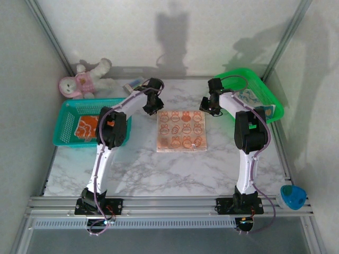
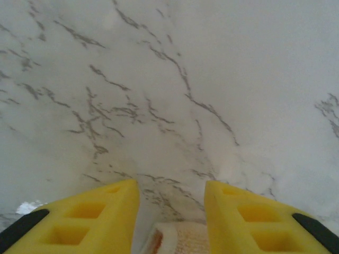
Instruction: Fold and stack the towels
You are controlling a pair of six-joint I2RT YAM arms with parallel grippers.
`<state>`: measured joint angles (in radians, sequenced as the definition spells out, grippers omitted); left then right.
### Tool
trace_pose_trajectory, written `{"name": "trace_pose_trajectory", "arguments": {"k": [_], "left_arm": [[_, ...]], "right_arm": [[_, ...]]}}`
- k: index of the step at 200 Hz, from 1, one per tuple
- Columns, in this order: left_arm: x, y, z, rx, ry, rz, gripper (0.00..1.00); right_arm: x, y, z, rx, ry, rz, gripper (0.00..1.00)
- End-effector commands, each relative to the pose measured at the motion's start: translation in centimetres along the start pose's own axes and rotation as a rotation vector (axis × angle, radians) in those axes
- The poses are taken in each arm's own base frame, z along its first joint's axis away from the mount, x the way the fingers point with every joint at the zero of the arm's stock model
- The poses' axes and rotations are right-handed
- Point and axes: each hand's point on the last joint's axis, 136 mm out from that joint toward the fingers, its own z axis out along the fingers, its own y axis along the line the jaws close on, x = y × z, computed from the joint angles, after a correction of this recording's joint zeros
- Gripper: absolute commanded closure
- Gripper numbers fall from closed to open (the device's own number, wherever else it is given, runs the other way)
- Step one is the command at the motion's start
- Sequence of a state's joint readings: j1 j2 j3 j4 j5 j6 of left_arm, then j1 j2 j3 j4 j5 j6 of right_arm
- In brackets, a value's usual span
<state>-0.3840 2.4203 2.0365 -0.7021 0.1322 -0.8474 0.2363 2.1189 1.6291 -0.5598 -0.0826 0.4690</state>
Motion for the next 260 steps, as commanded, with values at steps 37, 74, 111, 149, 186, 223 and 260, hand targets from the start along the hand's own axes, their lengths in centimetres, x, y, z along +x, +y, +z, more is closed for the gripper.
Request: {"name": "trace_pose_trajectory", "arguments": {"k": [37, 74, 111, 149, 186, 223, 260], "left_arm": [[0.8, 1.3, 0.9, -0.048, 0.030, -0.037, 0.63], [1.6, 0.8, 0.9, -0.044, 0.041, -0.024, 0.65], [2.3, 1.2, 1.6, -0.060, 0.051, -0.014, 0.78], [2.3, 1.1, 1.7, -0.053, 0.049, -0.010, 0.94], [1.9, 1.0, 1.4, -0.050, 0.034, -0.005, 1.00], [1.4, 0.2, 0.5, -0.023, 0.022, -0.020, 0.81], [0.1, -0.4, -1.4, -0.004, -0.027, -0.052, 0.64]], "right_arm": [[0.2, 0.7, 0.4, -0.019, 0.006, 0.011, 0.70], [0.3, 0.7, 0.5, -0.016, 0.007, 0.010, 0.71], [0.3, 0.8, 0.5, -0.017, 0.007, 0.009, 0.70], [0.1, 0.8, 0.4, -0.013, 0.008, 0.006, 0.70], [0.0, 0.7, 0.6, 0.004, 0.018, 0.008, 0.70], [-0.7, 0.5, 0.4, 0.024, 0.015, 0.017, 0.70], [-0.8, 0.5, 0.7, 0.026, 0.023, 0.032, 0.70]]}}
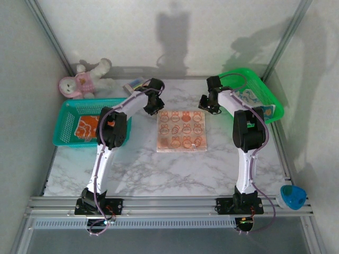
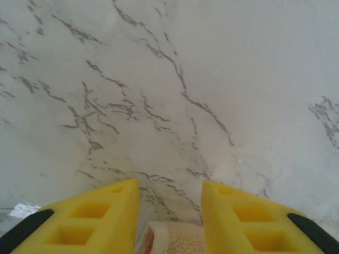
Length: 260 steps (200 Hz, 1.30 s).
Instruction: Fold and stack the towels
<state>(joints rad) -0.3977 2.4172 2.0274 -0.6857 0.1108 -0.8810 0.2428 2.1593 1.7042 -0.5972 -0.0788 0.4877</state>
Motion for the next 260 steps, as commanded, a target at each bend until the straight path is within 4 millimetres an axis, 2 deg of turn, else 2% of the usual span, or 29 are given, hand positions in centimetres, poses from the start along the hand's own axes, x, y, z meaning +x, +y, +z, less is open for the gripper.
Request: {"name": "trace_pose_trajectory", "arguments": {"k": [1, 67, 132, 205, 226, 247, 260], "left_arm": [[-0.2, 0.0, -1.4, -0.003, -0.008, -0.030, 0.64], [0.4, -0.2, -1.6, 0.016, 0.008, -0.048, 0.65], [0.7, 0.0, -1.0, 0.012, 0.021, -0.041, 0.65], [0.9, 0.0, -0.8, 0.015, 0.029, -0.041, 0.65], [0.9, -0.2, -0.8, 0.021, 0.031, -0.041, 0.65], [0.9, -0.4, -1.1, 0.023, 0.025, -0.039, 0.65], [1.0, -0.5, -1.2, 0.025, 0.025, -0.036, 0.65]], "right_arm": [[0.0, -0.2, 0.5, 0.025, 0.021, 0.019, 0.70], [-0.1, -1.3, 1.7, 0.089, 0.047, 0.077, 0.69], [-0.1, -1.1, 2.7, 0.090, 0.065, 0.113, 0.67], [1.9, -1.2, 4.1, 0.093, 0.120, 0.121, 0.69], [2.0, -1.3, 4.2, 0.093, 0.124, 0.123, 0.73], [2.0, -1.2, 4.1, 0.091, 0.120, 0.121, 0.85], [1.9, -1.1, 4.0, 0.089, 0.117, 0.121, 0.87]]}}
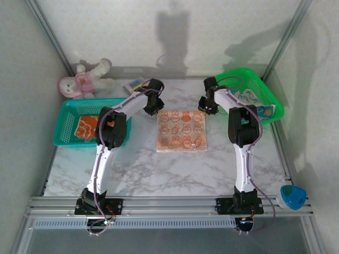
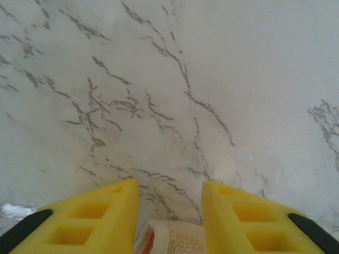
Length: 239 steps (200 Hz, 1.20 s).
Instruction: Fold and stack the towels
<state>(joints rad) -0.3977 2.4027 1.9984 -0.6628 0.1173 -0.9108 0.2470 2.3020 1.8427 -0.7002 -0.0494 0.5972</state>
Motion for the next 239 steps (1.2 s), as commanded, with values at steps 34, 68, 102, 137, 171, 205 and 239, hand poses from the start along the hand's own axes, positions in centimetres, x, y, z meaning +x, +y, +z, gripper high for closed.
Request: {"name": "trace_pose_trajectory", "arguments": {"k": [34, 68, 102, 137, 171, 205, 239], "left_arm": [[0.9, -1.0, -1.5, 0.024, 0.018, 0.000, 0.65], [1.0, -1.4, -1.3, 0.027, 0.027, 0.004, 0.65], [1.5, -1.6, -1.1, 0.031, 0.036, 0.012, 0.66], [1.8, -1.9, -1.1, 0.029, 0.036, 0.023, 0.72], [1.9, -0.7, -0.5, -0.011, 0.034, 0.033, 0.83], [1.2, 0.0, -0.5, -0.034, 0.012, 0.039, 0.88], [-0.1, 0.9, -0.9, -0.069, -0.031, 0.063, 1.00]], "right_arm": [[1.2, -0.1, 0.7, 0.007, 0.039, -0.001, 0.99], [1.2, 0.0, 0.7, 0.004, 0.038, -0.004, 0.99], [1.1, 0.1, 0.7, -0.001, 0.038, -0.003, 0.99], [1.2, 0.1, 0.8, -0.002, 0.040, -0.001, 0.99], [1.2, 0.2, 0.6, -0.005, 0.039, -0.005, 0.99], [1.0, 0.2, 0.3, -0.005, 0.030, -0.015, 1.00], [0.6, 0.5, -0.4, -0.017, 0.015, -0.030, 1.00]]}}
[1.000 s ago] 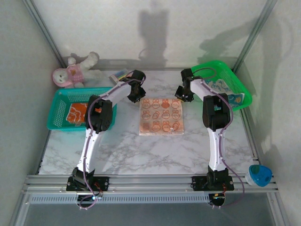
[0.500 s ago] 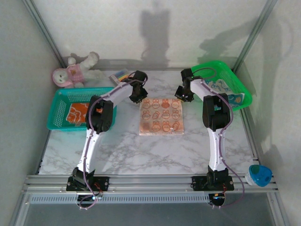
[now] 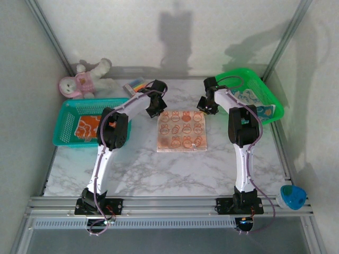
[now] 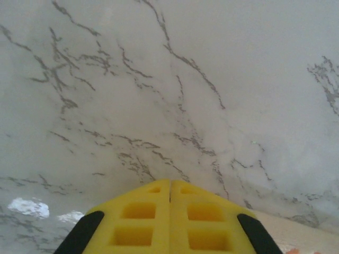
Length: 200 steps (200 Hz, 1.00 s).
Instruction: Fold and stack the towels
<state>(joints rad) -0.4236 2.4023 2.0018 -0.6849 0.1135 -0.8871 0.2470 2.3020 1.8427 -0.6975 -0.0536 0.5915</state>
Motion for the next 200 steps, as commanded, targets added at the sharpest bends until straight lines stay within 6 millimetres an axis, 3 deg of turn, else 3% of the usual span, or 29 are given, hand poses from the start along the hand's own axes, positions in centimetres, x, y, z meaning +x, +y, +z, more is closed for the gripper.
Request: {"name": "trace_pose_trajectory", "arguments": {"k": [1, 36, 91, 200], "left_arm": [[-1.4, 1.4, -0.9, -0.059, -0.047, 0.016, 1.00], [-2.7, 0.9, -2.2, -0.051, -0.102, 0.047, 1.00], [-4.6, -0.5, -6.8, 0.031, -0.231, 0.112, 1.00], [-0.6, -0.7, -12.1, 0.276, -0.341, 0.188, 1.00]], "right_arm": [[0.6, 0.5, -0.4, -0.014, 0.014, -0.025, 1.00], [-0.2, 1.6, -2.4, -0.065, -0.036, -0.055, 1.00], [-0.1, 2.6, -5.8, -0.156, -0.113, -0.104, 1.00], [3.6, 1.8, -9.1, -0.258, -0.184, -0.158, 1.00]]}}
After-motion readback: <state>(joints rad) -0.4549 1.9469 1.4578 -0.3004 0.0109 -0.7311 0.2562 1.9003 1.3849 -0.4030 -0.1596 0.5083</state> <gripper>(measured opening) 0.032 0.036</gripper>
